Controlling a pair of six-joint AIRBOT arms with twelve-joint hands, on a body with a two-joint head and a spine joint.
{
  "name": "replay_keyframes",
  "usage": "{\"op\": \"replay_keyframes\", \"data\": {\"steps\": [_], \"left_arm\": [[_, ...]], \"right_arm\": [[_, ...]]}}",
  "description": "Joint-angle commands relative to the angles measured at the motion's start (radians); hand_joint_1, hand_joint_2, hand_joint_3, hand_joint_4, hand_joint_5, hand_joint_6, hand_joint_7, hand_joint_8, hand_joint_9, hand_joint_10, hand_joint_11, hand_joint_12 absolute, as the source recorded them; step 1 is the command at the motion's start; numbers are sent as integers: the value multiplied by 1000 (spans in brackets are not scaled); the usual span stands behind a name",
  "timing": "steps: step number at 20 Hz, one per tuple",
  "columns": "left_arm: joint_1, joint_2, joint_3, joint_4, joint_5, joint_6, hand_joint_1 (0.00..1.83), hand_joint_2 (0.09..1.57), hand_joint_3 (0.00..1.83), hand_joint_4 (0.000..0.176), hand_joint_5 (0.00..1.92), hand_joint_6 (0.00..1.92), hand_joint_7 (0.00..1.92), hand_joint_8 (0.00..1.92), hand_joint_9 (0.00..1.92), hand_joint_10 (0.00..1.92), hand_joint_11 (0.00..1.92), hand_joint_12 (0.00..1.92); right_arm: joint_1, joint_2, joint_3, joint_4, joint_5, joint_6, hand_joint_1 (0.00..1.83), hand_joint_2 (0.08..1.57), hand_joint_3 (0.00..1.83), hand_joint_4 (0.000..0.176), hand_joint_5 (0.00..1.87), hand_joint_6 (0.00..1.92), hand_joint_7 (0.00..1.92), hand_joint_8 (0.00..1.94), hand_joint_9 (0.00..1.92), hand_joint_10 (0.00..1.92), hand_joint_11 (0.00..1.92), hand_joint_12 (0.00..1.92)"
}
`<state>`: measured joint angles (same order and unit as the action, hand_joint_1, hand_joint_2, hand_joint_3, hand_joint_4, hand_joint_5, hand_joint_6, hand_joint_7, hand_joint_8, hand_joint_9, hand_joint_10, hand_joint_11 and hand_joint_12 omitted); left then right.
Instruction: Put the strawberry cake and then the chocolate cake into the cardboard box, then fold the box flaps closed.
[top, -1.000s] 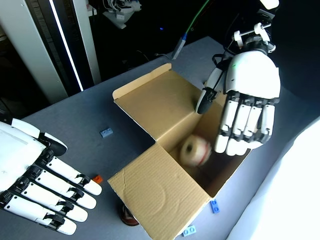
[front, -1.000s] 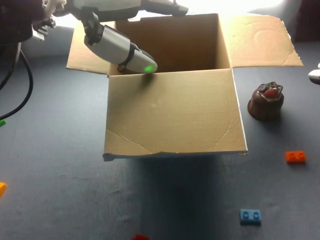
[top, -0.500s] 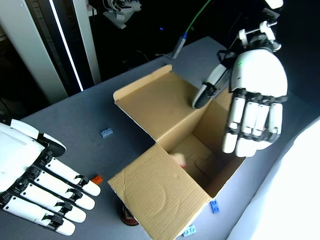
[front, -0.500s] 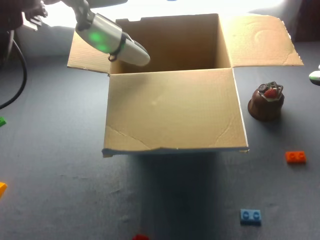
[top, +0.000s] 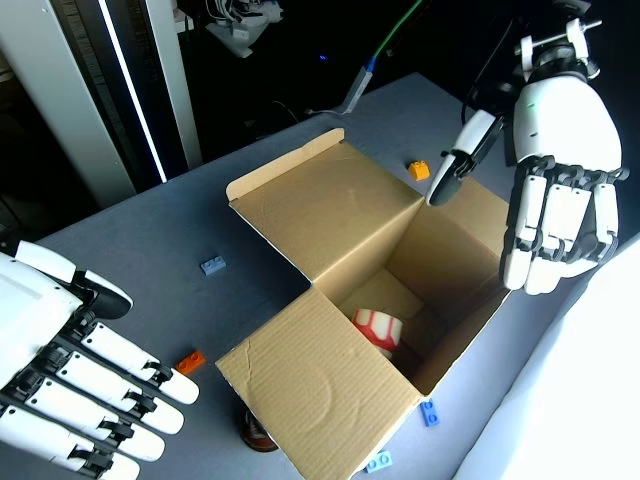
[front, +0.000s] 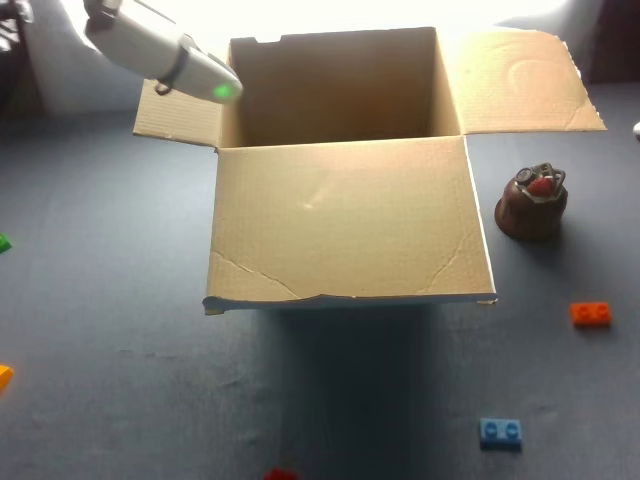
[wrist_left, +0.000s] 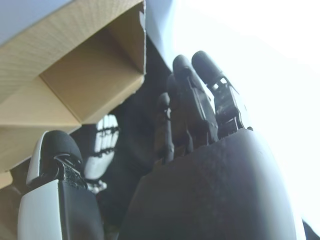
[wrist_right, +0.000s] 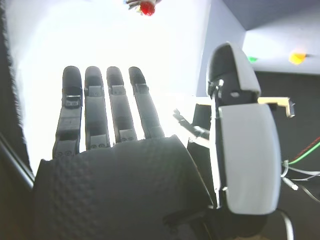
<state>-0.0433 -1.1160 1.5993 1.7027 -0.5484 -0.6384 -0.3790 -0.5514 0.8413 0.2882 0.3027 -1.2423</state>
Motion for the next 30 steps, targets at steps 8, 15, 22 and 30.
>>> {"op": "replay_keyframes", "data": {"steps": [8, 15, 22, 30], "left_arm": [[-73, 134, -81, 257, 46, -264, 526, 1050, 4, 33, 212, 2, 324, 1, 432, 8, 0, 1249], [-169, 211, -105, 595, 45, -531, 538, 1053, 3, 39, 218, 3, 332, 3, 438, 8, 0, 1230], [-84, 263, -160, 685, 45, -617, 517, 1063, 5, 33, 212, 2, 334, 2, 440, 7, 1, 1235], [-2, 289, -185, 713, 84, -650, 504, 1068, 3, 31, 210, 1, 348, 3, 438, 3, 4, 1230]], "right_arm": [[10, -63, 85, 200, 85, -141, 894, 1031, 0, 0, 122, 0, 136, 0, 169, 0, 0, 448], [-30, -187, 166, 323, 120, -149, 930, 1017, 0, 0, 115, 1, 139, 4, 171, 2, 0, 480], [-33, -312, 271, 343, 116, -86, 912, 1027, 2, 0, 96, 2, 145, 3, 177, 5, 0, 433], [-11, -427, 352, 380, 118, -80, 909, 1023, 1, 1, 103, 4, 157, 0, 191, 2, 0, 529]]}}
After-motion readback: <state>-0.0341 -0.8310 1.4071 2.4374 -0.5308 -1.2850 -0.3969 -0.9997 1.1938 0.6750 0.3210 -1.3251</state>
